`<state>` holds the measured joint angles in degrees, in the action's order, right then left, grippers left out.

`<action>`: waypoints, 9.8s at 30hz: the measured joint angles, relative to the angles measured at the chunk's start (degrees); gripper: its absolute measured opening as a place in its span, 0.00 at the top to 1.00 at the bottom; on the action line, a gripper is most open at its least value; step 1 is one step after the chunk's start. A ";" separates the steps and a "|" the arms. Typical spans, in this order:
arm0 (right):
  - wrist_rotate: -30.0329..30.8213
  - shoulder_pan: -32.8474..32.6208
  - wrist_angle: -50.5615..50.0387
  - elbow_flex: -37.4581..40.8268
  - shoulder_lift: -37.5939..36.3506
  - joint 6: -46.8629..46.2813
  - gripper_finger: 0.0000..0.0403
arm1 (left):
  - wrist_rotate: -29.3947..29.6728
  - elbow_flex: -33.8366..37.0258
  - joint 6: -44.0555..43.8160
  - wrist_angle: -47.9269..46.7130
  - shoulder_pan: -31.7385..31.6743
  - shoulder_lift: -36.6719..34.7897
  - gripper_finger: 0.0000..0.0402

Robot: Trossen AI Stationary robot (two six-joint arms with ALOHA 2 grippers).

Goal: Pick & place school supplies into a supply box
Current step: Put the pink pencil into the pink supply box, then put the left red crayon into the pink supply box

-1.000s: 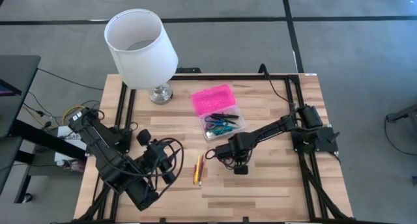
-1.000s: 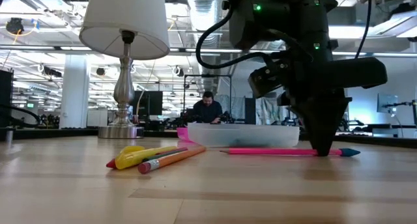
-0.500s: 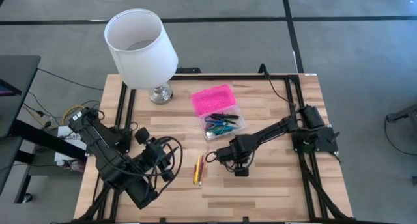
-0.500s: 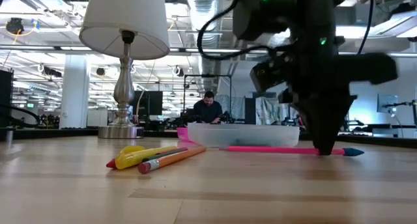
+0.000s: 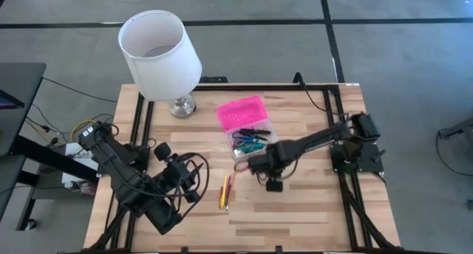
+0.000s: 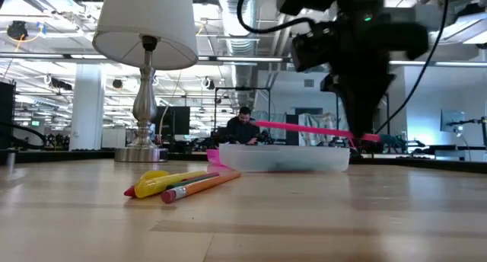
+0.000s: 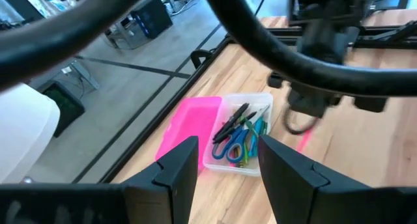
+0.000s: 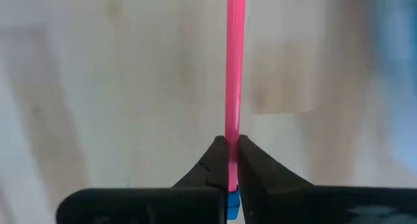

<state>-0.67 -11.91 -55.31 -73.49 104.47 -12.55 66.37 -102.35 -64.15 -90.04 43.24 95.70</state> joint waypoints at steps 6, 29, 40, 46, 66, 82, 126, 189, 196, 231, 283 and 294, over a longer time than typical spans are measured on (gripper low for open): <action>1.22 7.11 0.27 -0.07 -1.32 4.83 1.00 | 0.02 0.00 0.73 0.00 -1.30 0.00 0.62; 2.15 22.18 7.23 -0.15 -1.03 25.08 0.98 | -0.63 0.00 -0.06 0.02 -4.35 0.00 0.62; 2.08 22.84 6.55 -0.15 -1.03 24.77 0.77 | -2.03 0.00 -1.09 0.03 -4.89 0.00 0.62; 1.83 22.71 6.09 -0.15 -3.35 19.80 0.72 | -8.38 0.00 -4.55 0.04 -6.05 0.00 0.62; 0.89 11.99 5.56 -0.22 -30.23 15.28 0.73 | -26.35 19.41 -0.01 41.77 -10.22 0.00 0.62; 12.55 -7.19 1.70 -0.17 -41.70 6.54 0.73 | -41.73 35.17 -19.98 52.71 -15.17 0.02 0.62; 29.71 -24.49 -1.69 -0.15 -42.67 -2.50 0.73 | -53.96 42.97 -21.80 69.29 -18.60 9.42 0.62; 31.17 -24.44 -4.33 -0.15 -42.65 -2.56 0.73 | -66.00 32.54 -17.42 57.26 -19.67 16.83 0.76; 31.17 -24.44 -4.32 -0.15 -42.65 -2.52 0.73 | -69.16 30.55 -14.27 50.51 -19.51 16.96 0.77; 31.17 -24.44 -4.24 -0.15 -42.65 -3.04 0.73 | -72.52 29.73 -20.43 41.08 -18.10 16.90 0.77; 32.31 -24.27 -4.22 -0.15 -42.55 -2.92 0.73 | -68.44 30.18 20.55 43.00 -14.18 16.90 0.87; 32.33 -24.35 -4.22 -0.17 -42.39 -3.55 0.73 | -67.40 30.18 20.53 43.01 -13.61 16.90 0.92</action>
<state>31.66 -36.27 -59.53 -73.66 62.08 -16.10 -1.03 -72.16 -43.62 -47.03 29.63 112.60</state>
